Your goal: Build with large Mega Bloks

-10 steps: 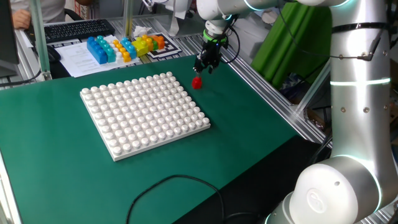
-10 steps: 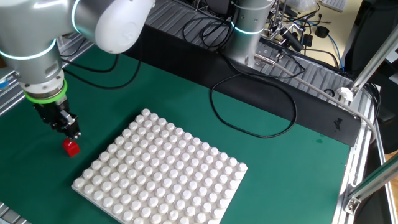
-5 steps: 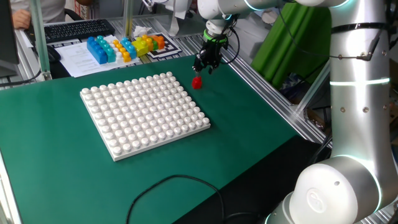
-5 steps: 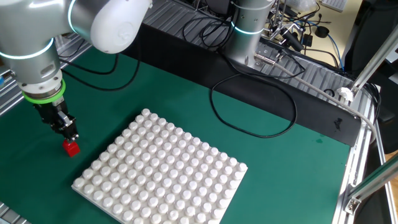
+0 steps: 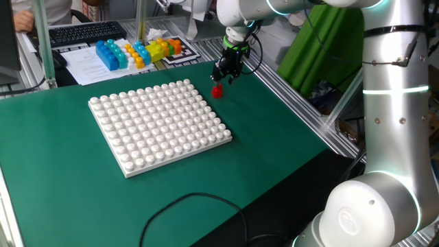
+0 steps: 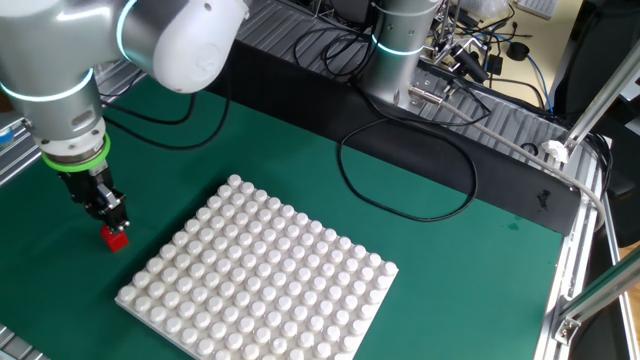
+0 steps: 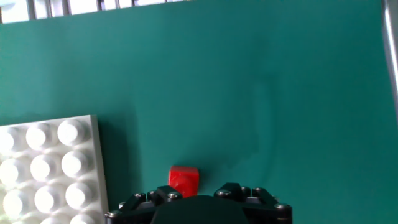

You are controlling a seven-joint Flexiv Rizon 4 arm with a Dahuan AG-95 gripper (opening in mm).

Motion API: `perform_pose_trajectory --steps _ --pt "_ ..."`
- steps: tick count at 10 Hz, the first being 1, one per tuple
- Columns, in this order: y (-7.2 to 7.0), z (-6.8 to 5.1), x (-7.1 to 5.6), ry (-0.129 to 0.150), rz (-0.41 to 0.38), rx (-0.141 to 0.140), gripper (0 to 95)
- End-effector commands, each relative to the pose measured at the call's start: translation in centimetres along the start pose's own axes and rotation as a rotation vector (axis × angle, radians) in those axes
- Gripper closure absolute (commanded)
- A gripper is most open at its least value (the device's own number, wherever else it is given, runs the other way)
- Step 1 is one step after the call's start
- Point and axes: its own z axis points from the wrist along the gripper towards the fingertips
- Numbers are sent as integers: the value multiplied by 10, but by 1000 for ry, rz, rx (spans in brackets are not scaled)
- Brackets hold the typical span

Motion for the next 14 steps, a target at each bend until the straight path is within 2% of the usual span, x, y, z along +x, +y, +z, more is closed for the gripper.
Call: perform_pose_trajectory --steps 1,6,11,12,13,14 --pt "1 4 -1 -5 4 -1 380" --pt "3 11 -9 -6 2 -6 380" --pt "3 22 -9 -6 9 -15 380" --pt "4 24 -9 -5 6 -18 570" --pt "4 26 -9 -4 1 -19 570" --pt "4 27 -8 -5 -4 -22 760"
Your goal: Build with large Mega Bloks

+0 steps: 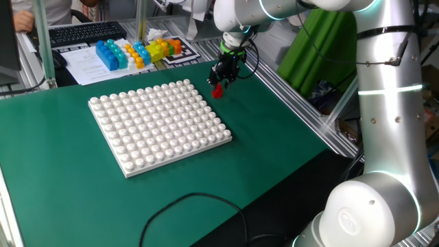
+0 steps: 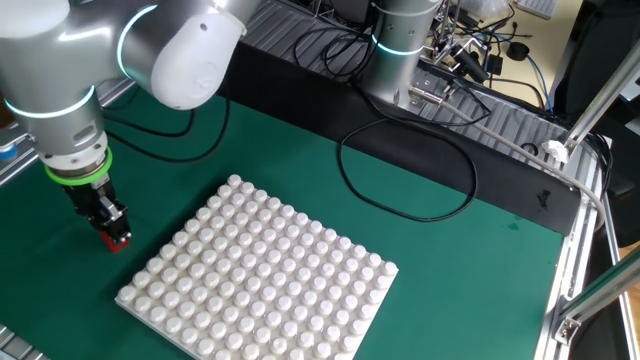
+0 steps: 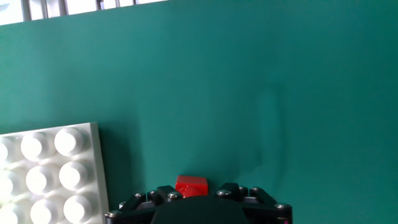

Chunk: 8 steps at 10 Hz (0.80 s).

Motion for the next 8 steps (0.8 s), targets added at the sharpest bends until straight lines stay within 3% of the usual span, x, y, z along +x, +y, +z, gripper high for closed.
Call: perform_pose_trajectory --steps 1,6,8 --pt "1 2 -1 -2 -11 -8 950" --pt "9 -2 1 7 4 0 950" --pt "15 -11 1 25 16 1 950"
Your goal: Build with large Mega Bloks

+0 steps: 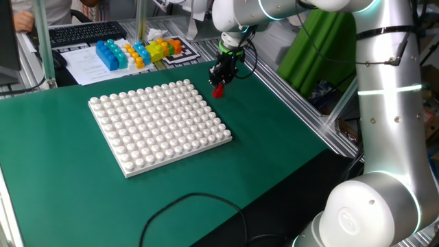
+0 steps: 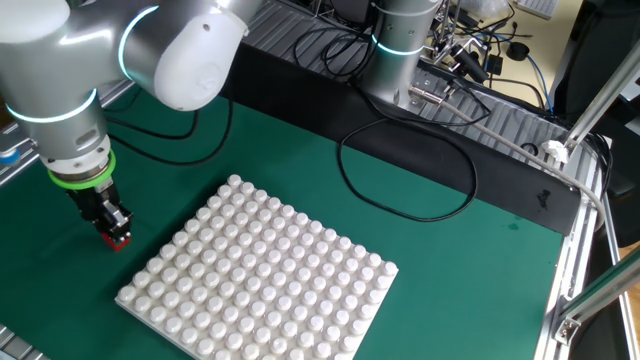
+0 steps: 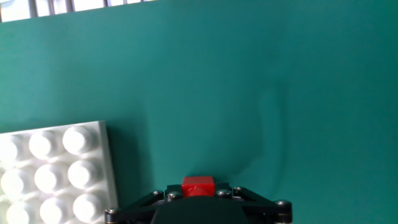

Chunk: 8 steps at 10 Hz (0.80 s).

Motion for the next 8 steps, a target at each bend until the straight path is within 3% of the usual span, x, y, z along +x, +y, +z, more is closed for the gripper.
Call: perform_pose_trajectory --steps 1,5,8 --pt "4 -10 -1 17 6 -2 950" --pt "28 -47 -19 53 43 -3 950" --pt "45 -61 -31 71 61 1 950"
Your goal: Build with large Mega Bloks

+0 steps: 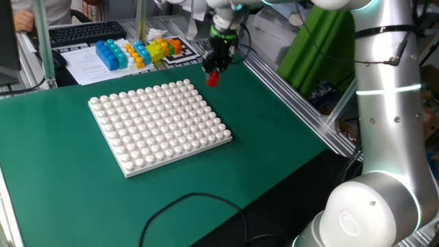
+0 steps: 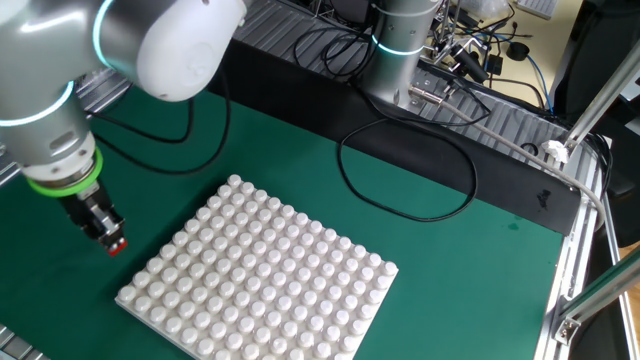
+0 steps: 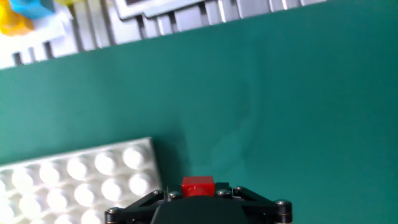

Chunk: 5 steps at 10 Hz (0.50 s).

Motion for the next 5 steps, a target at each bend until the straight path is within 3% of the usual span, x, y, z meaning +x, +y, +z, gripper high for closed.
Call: perform_pose_trajectory --steps 1,3,5 --pt "9 -3 0 -4 18 6 950" --pt "26 0 6 -8 55 12 950" --pt "33 1 6 -7 66 12 950"
